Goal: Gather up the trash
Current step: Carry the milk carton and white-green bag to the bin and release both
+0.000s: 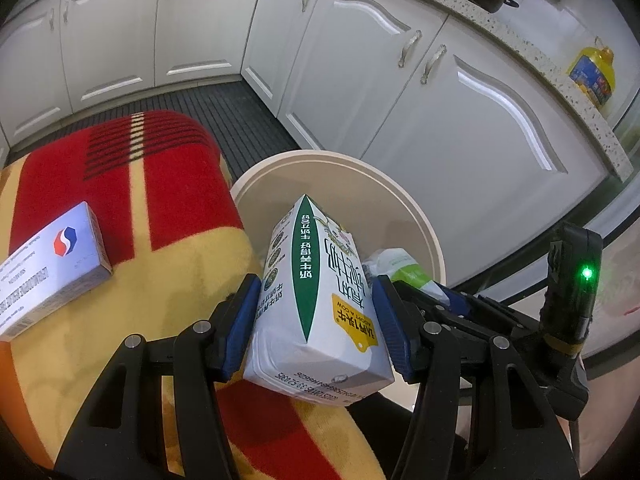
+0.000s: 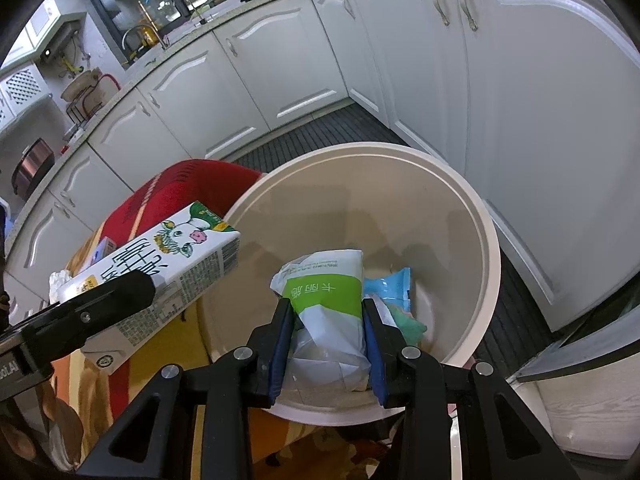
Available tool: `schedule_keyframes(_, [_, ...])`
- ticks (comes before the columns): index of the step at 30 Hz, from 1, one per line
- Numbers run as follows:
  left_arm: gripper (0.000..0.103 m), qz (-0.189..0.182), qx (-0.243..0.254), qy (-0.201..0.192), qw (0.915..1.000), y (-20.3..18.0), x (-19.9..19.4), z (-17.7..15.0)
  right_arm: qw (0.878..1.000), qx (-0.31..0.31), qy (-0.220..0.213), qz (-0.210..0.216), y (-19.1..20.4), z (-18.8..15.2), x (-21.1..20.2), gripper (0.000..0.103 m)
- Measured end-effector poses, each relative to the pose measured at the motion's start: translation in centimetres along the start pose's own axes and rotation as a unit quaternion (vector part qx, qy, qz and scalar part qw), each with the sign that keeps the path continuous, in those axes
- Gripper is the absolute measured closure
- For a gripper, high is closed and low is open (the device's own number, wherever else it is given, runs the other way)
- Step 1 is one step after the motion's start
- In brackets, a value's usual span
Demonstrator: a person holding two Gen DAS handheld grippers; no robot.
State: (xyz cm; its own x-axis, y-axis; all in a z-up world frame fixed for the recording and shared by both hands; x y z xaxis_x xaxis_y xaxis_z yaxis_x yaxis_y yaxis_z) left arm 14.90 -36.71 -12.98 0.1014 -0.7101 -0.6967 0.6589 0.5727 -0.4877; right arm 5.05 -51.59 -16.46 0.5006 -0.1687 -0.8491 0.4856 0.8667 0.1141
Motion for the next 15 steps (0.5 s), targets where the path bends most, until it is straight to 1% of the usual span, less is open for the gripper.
schedule_keyframes(1, [0.047,0.001,0.000,0.001,1.0000,0.03,0.09,0.01,1.000,0.000,0.000,-0.002,-0.04,-0.02,0.10,0.067])
schedule_keyframes(2, [0.047,0.001,0.000,0.001,1.0000,-0.03,0.14,0.05,1.000,0.000,0.001,-0.004,-0.12,-0.08,0.19,0.059])
schedule_keyframes(4, [0.046,0.001,0.001,0.000,1.0000,-0.05,0.19,0.07,1.000,0.005,0.002,-0.007,-0.35,-0.17,0.29,0.052])
schedule_keyframes(15, [0.046,0.003,0.001,-0.001,1.0000,-0.01,0.02,-0.09,1.000,0.017,0.010,-0.005,-0.93,-0.38,0.07,0.052])
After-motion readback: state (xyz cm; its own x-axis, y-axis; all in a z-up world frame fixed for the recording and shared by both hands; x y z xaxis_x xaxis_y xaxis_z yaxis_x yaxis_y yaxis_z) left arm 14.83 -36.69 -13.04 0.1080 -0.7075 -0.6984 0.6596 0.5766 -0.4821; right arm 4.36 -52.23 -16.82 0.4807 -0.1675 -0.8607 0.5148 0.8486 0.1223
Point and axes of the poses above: each gripper's, at about its wrist camera, not at the fingertips, and x roughly the way its jaws point, y to its left, z to its top, the point moved 1 cm from there along x, roughly the way its jaws point, and after that the axes turned 13 degrees about -z, right-handed, at the moved point
